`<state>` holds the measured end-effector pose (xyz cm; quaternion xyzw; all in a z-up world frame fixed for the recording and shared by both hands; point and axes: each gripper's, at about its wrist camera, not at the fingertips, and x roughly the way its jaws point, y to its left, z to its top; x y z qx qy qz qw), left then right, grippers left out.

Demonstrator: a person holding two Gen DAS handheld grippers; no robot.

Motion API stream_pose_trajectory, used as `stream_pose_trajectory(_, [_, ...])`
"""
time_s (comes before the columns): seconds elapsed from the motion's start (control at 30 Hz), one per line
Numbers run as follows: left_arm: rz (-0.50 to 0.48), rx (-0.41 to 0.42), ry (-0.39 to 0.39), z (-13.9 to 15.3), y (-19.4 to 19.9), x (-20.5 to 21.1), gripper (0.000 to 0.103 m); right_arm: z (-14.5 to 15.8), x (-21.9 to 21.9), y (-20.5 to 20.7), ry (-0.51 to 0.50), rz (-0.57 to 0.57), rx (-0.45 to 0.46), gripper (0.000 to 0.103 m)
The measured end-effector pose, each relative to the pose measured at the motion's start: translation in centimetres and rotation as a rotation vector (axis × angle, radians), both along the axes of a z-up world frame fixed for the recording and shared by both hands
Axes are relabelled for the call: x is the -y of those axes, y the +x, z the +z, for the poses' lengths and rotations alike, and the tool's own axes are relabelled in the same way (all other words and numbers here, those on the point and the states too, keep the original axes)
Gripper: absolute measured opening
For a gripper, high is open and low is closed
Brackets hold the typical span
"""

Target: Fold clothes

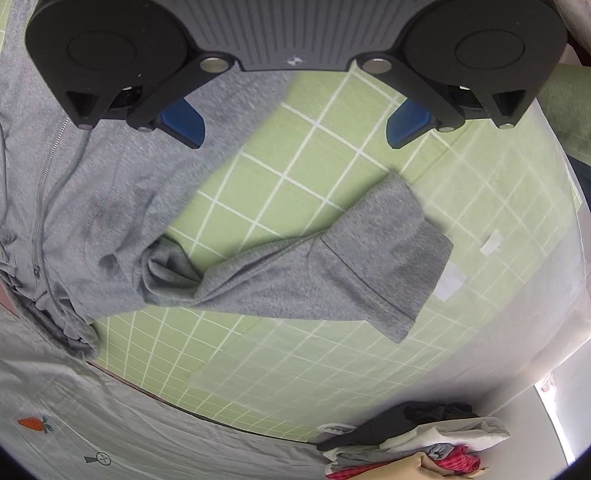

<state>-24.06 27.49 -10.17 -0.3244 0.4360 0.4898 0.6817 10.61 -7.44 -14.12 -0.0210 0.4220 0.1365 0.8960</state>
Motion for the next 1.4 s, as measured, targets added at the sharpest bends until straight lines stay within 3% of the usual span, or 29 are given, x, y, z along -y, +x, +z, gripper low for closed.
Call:
stream_pose_trajectory(0.1, [0.002, 0.001, -0.001, -0.3, -1.0, -2.3, 0.103, -0.8, -3.5, -1.5, 0.095, 0.008, -0.065, 0.046])
stream_pose_trajectory(0.17, [-0.001, 0.001, 0.000, -0.4, -1.7, -3.5, 0.103, -1.4, -5.4, -2.0, 0.095, 0.009, -0.088, 0.040])
stream_pose_trajectory(0.33, [-0.002, -0.001, -0.005, -0.6, -3.4, -5.9, 0.103, -1.8, -7.4, -3.1, 0.016, -0.025, -0.085, 0.035])
stream_pose_trajectory(0.4, [0.003, 0.000, -0.009, -0.8, -3.8, -6.4, 0.103, -1.8, -7.5, -3.2, -0.004, -0.011, -0.088, 0.028])
stream_pose_trajectory(0.53, [0.013, 0.009, -0.025, -1.3, -4.4, -7.2, 0.103, -1.8, -7.5, -3.4, -0.035, 0.011, -0.092, 0.004])
stream_pose_trajectory(0.63, [0.012, 0.009, -0.031, -1.5, -4.5, -7.4, 0.103, -1.4, -6.9, -4.0, -0.030, 0.002, -0.080, 0.004])
stream_pose_trajectory(1.03, [0.011, -0.018, -0.055, -2.7, -5.4, -7.3, 0.103, 7.5, -6.4, -10.2, 0.023, 0.134, 0.213, 0.003])
stream_pose_trajectory(1.13, [0.003, -0.019, -0.055, -2.8, -5.5, -7.4, 0.103, 9.0, -7.4, -11.2, 0.045, 0.171, 0.244, 0.003])
stream_pose_trajectory(1.23, [-0.002, -0.015, -0.052, -2.7, -5.6, -7.6, 0.103, 8.8, -8.4, -11.5, 0.083, 0.197, 0.213, 0.004])
stream_pose_trajectory(1.3, [-0.002, -0.007, -0.047, -2.6, -5.7, -7.7, 0.103, 7.0, -9.6, -11.7, 0.038, 0.219, 0.157, 0.004])
stream_pose_trajectory(1.33, [-0.001, -0.004, -0.044, -2.5, -5.8, -7.8, 0.103, 5.6, -10.1, -11.6, -0.007, 0.216, 0.097, 0.011])
stream_pose_trajectory(1.37, [-0.001, 0.000, -0.042, -2.4, -5.8, -7.9, 0.103, 4.2, -10.6, -11.4, -0.054, 0.213, 0.034, 0.026])
stream_pose_trajectory(1.4, [0.000, 0.003, -0.038, -2.3, -6.0, -8.1, 0.103, 3.2, -10.8, -11.6, -0.093, 0.203, 0.010, 0.031])
